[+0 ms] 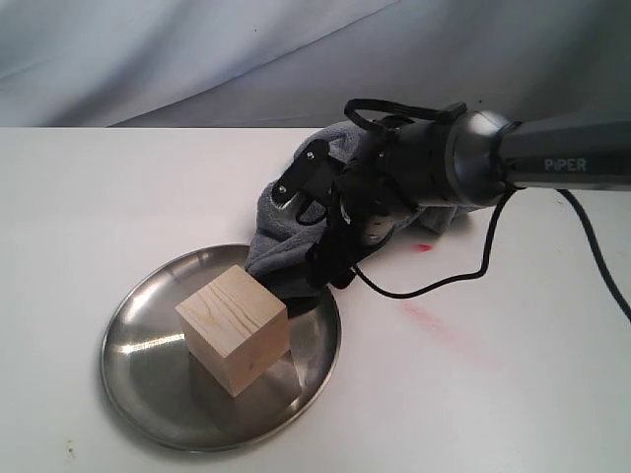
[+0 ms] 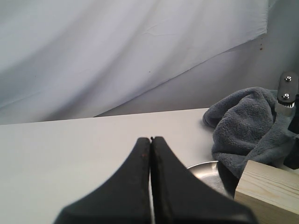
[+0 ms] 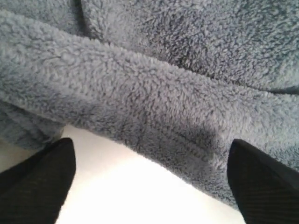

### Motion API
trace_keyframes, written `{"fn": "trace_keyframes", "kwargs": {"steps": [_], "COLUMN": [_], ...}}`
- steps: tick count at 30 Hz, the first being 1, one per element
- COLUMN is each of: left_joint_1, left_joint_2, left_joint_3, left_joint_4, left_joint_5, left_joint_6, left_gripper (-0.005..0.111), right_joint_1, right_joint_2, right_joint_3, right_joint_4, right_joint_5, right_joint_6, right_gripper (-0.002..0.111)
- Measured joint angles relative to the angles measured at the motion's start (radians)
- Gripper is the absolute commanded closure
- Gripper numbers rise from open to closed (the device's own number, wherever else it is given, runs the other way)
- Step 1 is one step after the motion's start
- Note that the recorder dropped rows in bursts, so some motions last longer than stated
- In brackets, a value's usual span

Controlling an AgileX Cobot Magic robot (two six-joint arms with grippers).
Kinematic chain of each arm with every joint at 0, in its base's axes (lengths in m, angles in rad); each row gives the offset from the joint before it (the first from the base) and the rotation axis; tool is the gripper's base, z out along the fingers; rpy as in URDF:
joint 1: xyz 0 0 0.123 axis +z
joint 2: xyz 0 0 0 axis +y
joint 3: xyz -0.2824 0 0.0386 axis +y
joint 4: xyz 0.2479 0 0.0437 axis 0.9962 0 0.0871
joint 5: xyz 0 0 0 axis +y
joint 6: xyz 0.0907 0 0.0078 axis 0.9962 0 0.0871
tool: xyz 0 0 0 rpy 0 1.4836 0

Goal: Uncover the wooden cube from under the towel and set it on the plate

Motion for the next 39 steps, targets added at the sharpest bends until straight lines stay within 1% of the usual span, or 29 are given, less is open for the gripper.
{"fn": "trace_keyframes", "kwargs": {"steps": [7,10,13,15,16,19,25,29,31,34,39], "left_joint_1": [0.000,0.000,0.000,0.000,0.000,0.000,0.000,0.000,0.000,0.000,0.000], "left_joint_2": [0.000,0.000,0.000,0.000,0.000,0.000,0.000,0.000,0.000,0.000,0.000], "left_joint_3": [0.000,0.000,0.000,0.000,0.000,0.000,0.000,0.000,0.000,0.000,0.000], "left_joint_4": [0.000,0.000,0.000,0.000,0.000,0.000,0.000,0.000,0.000,0.000,0.000], "left_joint_5": [0.000,0.000,0.000,0.000,0.000,0.000,0.000,0.000,0.000,0.000,0.000], "left_joint_6": [0.000,0.000,0.000,0.000,0.000,0.000,0.000,0.000,0.000,0.000,0.000], "left_gripper": [0.107,0.107,0.107,0.107,0.107,0.107,0.107,0.107,0.107,0.107,0.107], "right_joint_1": [0.000,0.000,-0.005,-0.017,-0.031,-0.075,-0.163,-0.172,-0.172,-0.172,-0.172], "right_joint_2": [0.054,0.052,0.050,0.048,0.047,0.046,0.039,0.014,-0.005,-0.029,-0.045], "right_joint_3": [0.000,0.000,0.000,0.000,0.000,0.000,0.000,0.000,0.000,0.000,0.000], "right_joint_4": [-0.050,-0.091,-0.211,-0.287,-0.322,-0.356,-0.342,-0.331,-0.329,-0.326,-0.311], "right_joint_5": [-0.030,-0.045,-0.051,-0.051,-0.048,-0.037,-0.009,-0.026,-0.060,-0.103,-0.100], "right_joint_6": [0.027,0.075,0.230,0.344,0.406,0.490,0.550,0.554,0.557,0.563,0.565], "right_gripper": [0.083,0.098,0.105,0.106,0.106,0.106,0.106,0.105,0.102,0.088,0.044]}}
